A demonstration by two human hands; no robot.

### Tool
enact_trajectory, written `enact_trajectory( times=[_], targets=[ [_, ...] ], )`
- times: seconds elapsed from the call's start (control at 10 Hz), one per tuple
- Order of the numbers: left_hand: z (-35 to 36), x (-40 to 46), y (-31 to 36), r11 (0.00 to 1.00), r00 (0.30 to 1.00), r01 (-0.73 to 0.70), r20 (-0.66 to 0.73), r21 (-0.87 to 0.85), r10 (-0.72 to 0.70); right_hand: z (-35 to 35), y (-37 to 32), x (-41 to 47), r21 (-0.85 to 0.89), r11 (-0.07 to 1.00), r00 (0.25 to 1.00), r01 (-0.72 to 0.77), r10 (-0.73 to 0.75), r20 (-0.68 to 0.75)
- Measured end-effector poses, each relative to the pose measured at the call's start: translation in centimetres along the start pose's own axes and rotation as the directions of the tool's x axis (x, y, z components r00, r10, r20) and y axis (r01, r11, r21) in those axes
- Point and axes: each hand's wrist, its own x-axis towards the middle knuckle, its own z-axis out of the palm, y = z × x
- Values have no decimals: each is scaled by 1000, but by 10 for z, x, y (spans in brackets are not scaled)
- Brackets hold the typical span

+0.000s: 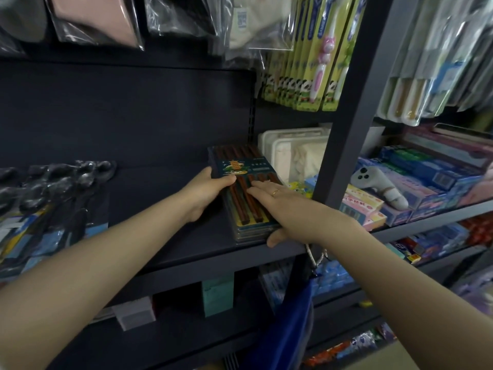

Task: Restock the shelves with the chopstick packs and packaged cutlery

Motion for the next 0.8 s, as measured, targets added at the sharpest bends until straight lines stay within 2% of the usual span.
enact_trajectory(
  times=[0.1, 0.2, 0.3, 0.4, 0.5, 0.6, 0.7, 0.8],
  targets=[
    [0, -5, -3, 999, 999, -4, -36, -36, 3, 1, 1, 1, 25, 1000, 1000, 4, -5, 29],
    [2, -14, -3, 1000, 999, 17, -37, 1, -17, 1, 2, 2, 29, 1000, 999, 5, -6, 36],
    [0, -22, 2, 998, 999, 39, -14, -39, -40, 0, 4, 5, 25, 1000, 1000, 5, -6, 28],
    [-9, -30, 3, 1000, 994, -11, -106, -7, 10, 2, 5, 8, 9, 1000, 1000, -4, 4, 22],
    [-20, -44, 3, 986, 984, -89, -140, 140, 108, 2, 4, 7, 8, 1000, 1000, 0, 0, 15],
    [-20, -57, 2, 973, 975, -143, -145, 180, 170, 1, 5, 5, 30, 999, 1000, 13, -13, 9],
    [-22, -73, 5, 940, 954, -195, -167, 279, 248, -1, 2, 0, 118, 993, 998, 16, -9, -55],
    [-37, -94, 9, 881, 909, -268, -199, 390, 365, -4, -12, -4, 177, 983, 950, 57, 1, -313]
  ],
)
